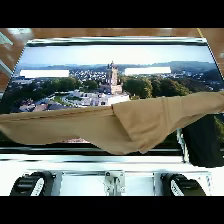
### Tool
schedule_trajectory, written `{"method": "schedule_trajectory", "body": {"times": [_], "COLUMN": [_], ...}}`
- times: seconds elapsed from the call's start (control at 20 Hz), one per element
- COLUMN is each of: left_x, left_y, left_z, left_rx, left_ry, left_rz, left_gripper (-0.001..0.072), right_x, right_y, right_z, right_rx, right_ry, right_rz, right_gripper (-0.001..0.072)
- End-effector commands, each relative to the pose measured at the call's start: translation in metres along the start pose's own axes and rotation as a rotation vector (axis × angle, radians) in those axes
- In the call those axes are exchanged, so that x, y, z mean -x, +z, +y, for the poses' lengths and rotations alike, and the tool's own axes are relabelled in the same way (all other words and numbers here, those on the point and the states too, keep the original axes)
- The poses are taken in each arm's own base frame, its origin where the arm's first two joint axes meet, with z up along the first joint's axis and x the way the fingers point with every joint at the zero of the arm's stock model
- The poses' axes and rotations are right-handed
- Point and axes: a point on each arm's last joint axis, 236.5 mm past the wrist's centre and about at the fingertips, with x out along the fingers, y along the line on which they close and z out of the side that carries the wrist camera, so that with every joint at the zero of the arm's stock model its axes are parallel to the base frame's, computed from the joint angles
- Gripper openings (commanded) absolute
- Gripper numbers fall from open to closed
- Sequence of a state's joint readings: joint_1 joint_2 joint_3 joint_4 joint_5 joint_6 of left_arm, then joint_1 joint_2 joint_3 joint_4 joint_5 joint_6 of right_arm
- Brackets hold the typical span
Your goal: Fold the shirts.
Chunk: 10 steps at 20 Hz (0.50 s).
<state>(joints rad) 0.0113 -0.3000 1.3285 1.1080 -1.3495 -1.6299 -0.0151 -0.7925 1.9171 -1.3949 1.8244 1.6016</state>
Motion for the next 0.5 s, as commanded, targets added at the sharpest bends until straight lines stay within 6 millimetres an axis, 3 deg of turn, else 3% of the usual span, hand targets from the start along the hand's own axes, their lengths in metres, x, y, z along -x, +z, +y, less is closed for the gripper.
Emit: {"method": "schedule_trajectory", "body": {"times": [0.0, 0.15, 0.25, 0.45], "left_x": [-0.033, -0.085, -0.128, -0.222], "left_y": [-0.029, -0.035, -0.044, -0.106], "left_z": [0.049, 0.081, 0.107, 0.166], "left_rx": [0.15, 0.22, 0.282, 0.344], "left_ry": [0.135, 0.149, 0.165, 0.235], "left_rz": [0.073, 0.032, 0.032, 0.213], "left_gripper": [0.0043, 0.0043, 0.0044, 0.0045], "right_x": [-0.049, -0.138, -0.21, -0.353], "right_y": [-0.008, -0.018, -0.013, -0.015], "right_z": [-0.02, -0.027, -0.031, -0.037], "right_rx": [-0.026, -0.047, -0.079, -0.201], "right_ry": [-0.048, -0.009, 0.025, 0.082], "right_rz": [0.165, 0.346, 0.363, 0.371], "right_gripper": [0.0055, 0.0055, 0.0055, 0.0055]}}
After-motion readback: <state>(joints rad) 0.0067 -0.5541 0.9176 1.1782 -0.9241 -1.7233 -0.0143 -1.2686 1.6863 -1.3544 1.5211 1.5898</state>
